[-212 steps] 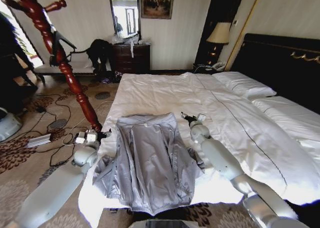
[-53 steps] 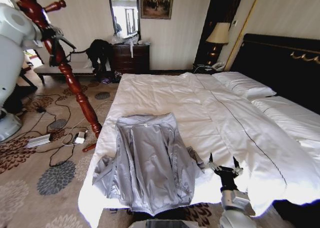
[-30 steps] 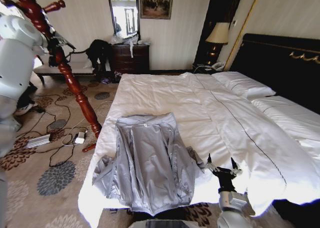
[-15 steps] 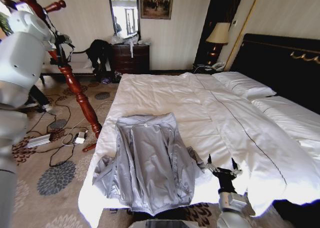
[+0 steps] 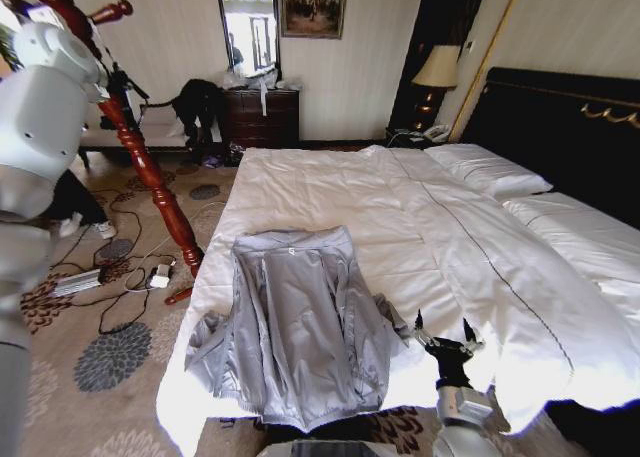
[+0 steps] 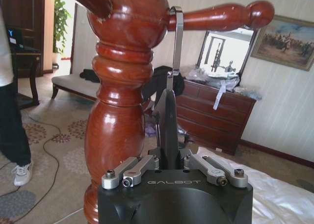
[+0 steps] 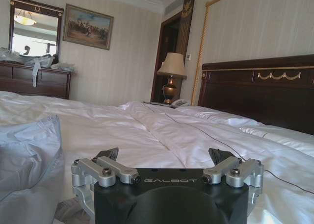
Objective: Pick up the clothes from the bed and hang them on the clothes hanger.
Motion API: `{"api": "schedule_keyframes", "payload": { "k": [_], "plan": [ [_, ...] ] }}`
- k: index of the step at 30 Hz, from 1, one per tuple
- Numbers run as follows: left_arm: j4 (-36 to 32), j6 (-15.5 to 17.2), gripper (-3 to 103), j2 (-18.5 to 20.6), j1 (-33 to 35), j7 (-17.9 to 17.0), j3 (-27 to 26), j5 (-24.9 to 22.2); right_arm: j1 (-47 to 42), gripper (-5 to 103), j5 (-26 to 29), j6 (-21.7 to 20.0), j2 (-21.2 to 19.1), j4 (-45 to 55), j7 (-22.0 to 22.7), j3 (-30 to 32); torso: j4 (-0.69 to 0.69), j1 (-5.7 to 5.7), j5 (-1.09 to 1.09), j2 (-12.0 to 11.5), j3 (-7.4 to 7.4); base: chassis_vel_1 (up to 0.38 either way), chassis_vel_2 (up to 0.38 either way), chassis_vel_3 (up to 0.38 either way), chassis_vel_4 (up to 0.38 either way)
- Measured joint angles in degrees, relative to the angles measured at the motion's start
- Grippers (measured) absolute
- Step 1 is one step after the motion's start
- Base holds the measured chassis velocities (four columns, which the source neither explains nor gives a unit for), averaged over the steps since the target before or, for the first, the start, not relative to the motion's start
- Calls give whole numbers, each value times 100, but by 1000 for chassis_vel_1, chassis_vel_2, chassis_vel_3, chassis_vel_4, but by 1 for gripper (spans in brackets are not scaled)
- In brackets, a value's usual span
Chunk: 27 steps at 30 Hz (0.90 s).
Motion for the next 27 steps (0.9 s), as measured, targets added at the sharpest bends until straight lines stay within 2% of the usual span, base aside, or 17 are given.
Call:
{"api": "schedule_keyframes", "payload": {
  "k": [6, 11, 17, 21, 23, 26, 27],
  "plan": [
    [-364, 0, 15, 179, 84, -48, -1, -83, 6, 100, 6, -11, -19, -3, 7, 24, -1, 0, 0, 0, 0, 0, 0, 0, 0],
    [-691, -53, 15, 385, 149, -55, -5, 90, 7, 100, 7, -13, -13, -25, 14, 21, 0, 0, 0, 0, 0, 0, 0, 0, 0],
    [-1218, -41, 15, 570, 293, -109, -12, -17, 29, 100, 9, -23, -13, -20, 18, 3, -1, 0, 0, 0, 0, 0, 0, 0, 0],
    [-2105, -3, 15, 906, 732, -184, -140, -211, 4, 100, 16, -26, -18, 1, 23, 29, -2, -1, 1, 1, -1, 0, 0, 0, 0],
    [-2262, -7, 15, 967, 844, -187, -195, -213, 2, 100, 18, -27, -17, 2, 23, 35, -1, 0, 1, 0, -1, 0, 0, 0, 0],
    [-2971, -113, 15, 1256, 1498, -175, -577, -242, 16, 100, 31, -27, -18, -7, 34, 56, 0, 0, -2, 0, 0, 0, 0, 0, 0],
    [-2971, -113, 15, 1256, 1498, -175, -577, -242, 16, 100, 31, -27, -18, -7, 34, 56, 0, 0, -2, 0, 0, 0, 0, 0, 0]
  ]
}}
